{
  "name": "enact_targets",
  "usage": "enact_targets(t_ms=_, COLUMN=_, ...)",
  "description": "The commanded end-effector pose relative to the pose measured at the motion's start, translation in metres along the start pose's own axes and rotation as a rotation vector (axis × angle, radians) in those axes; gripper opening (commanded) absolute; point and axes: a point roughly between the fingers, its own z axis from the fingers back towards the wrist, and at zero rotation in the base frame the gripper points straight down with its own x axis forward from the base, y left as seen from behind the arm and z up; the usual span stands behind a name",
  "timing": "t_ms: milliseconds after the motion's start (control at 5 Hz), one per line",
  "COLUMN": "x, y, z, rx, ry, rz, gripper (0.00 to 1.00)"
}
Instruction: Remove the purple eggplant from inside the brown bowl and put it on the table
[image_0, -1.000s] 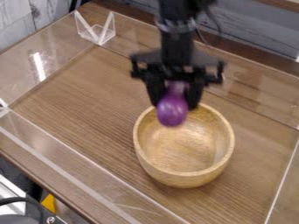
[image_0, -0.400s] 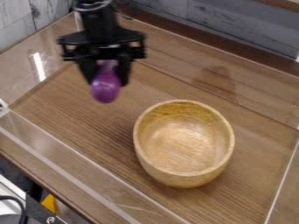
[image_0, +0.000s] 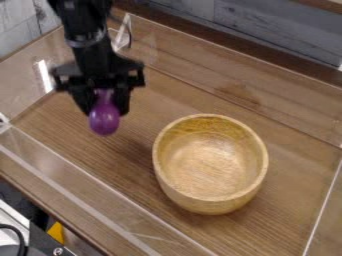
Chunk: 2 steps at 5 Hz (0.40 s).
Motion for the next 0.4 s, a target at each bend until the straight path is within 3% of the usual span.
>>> enact_targets(t_ms=0, x=0.000, y=-0.012, z=-0.008, rx=0.004, ry=-0.049, rz=-0.053, gripper=0.00)
enact_targets(t_ms=200, x=-0.001, y=-0.023, z=-0.018, rx=0.012, ry=-0.052, rz=-0.095, gripper=0.00)
